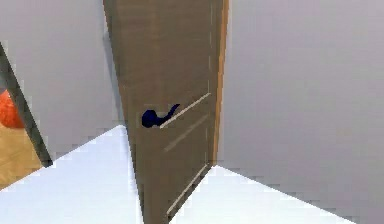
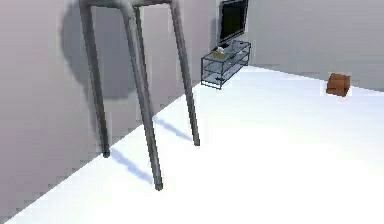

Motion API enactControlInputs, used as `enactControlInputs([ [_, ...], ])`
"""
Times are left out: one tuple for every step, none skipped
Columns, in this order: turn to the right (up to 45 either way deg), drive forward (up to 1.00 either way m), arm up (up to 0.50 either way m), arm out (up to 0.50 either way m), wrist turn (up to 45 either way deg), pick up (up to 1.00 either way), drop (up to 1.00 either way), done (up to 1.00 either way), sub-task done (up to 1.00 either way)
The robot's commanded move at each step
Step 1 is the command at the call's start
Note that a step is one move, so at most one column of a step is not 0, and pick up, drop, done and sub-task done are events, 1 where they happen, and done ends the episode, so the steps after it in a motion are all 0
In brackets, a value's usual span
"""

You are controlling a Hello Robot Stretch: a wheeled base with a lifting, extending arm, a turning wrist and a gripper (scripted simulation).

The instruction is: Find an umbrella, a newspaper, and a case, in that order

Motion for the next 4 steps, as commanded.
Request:
enactControlInputs([
  [-45.0, 0.00, 0.00, 0.00, 0.0, 0.00, 0.00, 0.00, 0.00],
  [-3.0, 0.00, 0.00, 0.00, 0.0, 0.00, 0.00, 0.00, 0.00],
  [0.0, 0.95, 0.00, 0.00, 0.0, 0.00, 0.00, 0.00, 0.00],
  [9.0, 0.00, 0.00, 0.00, 0.0, 0.00, 0.00, 0.00, 0.00],
])
